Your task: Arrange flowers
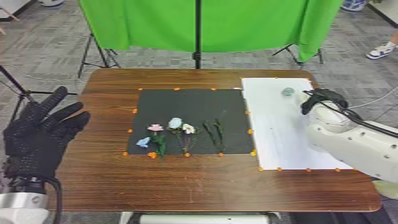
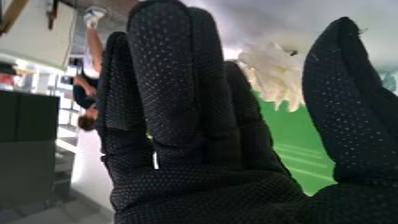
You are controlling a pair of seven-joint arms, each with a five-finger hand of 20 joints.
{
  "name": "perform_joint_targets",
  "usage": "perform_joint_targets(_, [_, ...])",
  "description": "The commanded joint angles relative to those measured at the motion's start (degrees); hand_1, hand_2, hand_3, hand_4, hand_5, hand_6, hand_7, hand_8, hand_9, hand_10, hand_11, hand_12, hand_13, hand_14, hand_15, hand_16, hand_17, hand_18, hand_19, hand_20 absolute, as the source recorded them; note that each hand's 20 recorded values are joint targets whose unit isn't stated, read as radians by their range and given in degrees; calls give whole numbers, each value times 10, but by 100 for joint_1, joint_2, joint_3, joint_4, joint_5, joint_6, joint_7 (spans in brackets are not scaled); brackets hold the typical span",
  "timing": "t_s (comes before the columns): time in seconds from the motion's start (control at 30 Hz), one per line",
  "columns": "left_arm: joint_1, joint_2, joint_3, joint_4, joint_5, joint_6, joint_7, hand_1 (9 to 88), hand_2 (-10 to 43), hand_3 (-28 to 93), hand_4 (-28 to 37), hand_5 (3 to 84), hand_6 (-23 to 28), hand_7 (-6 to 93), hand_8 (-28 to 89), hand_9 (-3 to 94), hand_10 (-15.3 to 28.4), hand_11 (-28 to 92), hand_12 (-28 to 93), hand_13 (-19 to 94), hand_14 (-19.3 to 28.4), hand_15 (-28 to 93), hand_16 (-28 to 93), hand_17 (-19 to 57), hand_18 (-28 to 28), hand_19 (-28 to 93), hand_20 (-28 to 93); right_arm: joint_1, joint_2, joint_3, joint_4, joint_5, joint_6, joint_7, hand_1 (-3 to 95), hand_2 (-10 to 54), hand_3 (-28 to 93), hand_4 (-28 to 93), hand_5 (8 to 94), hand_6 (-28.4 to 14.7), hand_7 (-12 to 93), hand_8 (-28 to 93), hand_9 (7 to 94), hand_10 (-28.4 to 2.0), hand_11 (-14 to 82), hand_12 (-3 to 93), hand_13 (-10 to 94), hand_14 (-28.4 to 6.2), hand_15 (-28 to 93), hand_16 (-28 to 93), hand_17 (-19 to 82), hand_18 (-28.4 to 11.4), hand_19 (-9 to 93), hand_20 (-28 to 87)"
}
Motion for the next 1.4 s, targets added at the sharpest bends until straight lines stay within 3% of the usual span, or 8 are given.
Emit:
perform_joint_targets(0.03, [-30,-87,49,54,83,-85,-105,182,94,754,-283,332,76,172,-108,336,221,321,125,265,284,634,-130,-73,250,556,340,132,-120,52,-123,-25,115,-94,331,-95,747,-283,439,-86,82,-98,692,-178,224,147,733,-105,608,166,347,-242,845,8])
perform_joint_targets(0.17, [-82,-83,79,71,92,-109,-131,183,92,754,-283,333,76,172,-108,335,221,321,124,265,284,634,-130,-73,250,557,339,227,-184,-97,-94,14,192,-202,327,-95,744,-283,409,-76,80,-94,669,-182,229,145,721,-108,622,158,343,-246,842,9])
perform_joint_targets(0.33, [-147,-101,93,87,113,-128,-195,184,92,755,-283,333,76,172,-108,336,221,321,124,265,284,635,-130,-73,250,557,338,186,-200,-96,-45,99,116,-328,343,-95,720,-283,445,10,115,-111,696,-163,226,143,721,-106,623,145,338,-248,832,15])
perform_joint_targets(0.5, [-159,-125,78,95,127,-167,-267,184,92,754,-283,334,77,172,-108,336,222,323,124,266,284,635,-130,-73,250,558,337,258,-172,-469,-32,-152,338,-332,428,-95,711,-282,598,50,138,-136,784,-102,204,146,776,-72,568,157,349,-229,809,44])
perform_joint_targets(0.67, [-189,-131,67,106,146,-201,-333,184,92,753,-283,336,79,172,-108,337,222,323,124,265,284,635,-130,-73,252,559,337,396,-122,-1001,-51,-667,1012,-238,547,-95,607,-282,807,51,134,-23,915,-53,116,264,832,-42,534,203,364,-199,824,96])
perform_joint_targets(1.0, [-244,-124,-32,77,218,-244,-450,185,92,755,-283,336,79,172,-107,337,221,324,124,266,284,637,-130,-72,253,561,336,624,-207,-950,-578,-1172,1802,-415,556,-95,652,-283,877,35,149,17,937,-54,225,247,868,-26,544,220,383,-180,864,102])
perform_joint_targets(1.27, [-233,-103,-129,32,253,-280,-460,185,92,755,-283,335,78,171,-108,337,220,326,124,267,284,637,-131,-71,253,563,335,1052,-1402,-998,-812,-1225,2013,-988,549,-95,665,-283,880,32,144,22,937,-57,249,237,869,-28,553,223,376,-177,874,100])
perform_joint_targets(1.4, [-246,-60,-84,47,211,-241,-387,184,91,755,-283,334,77,175,-109,337,219,330,124,268,284,640,-131,-71,253,563,334,1313,-2176,-1318,-655,-1001,2126,-1075,546,-95,670,-283,881,32,144,25,937,-57,252,235,867,-29,556,224,367,-177,878,102])
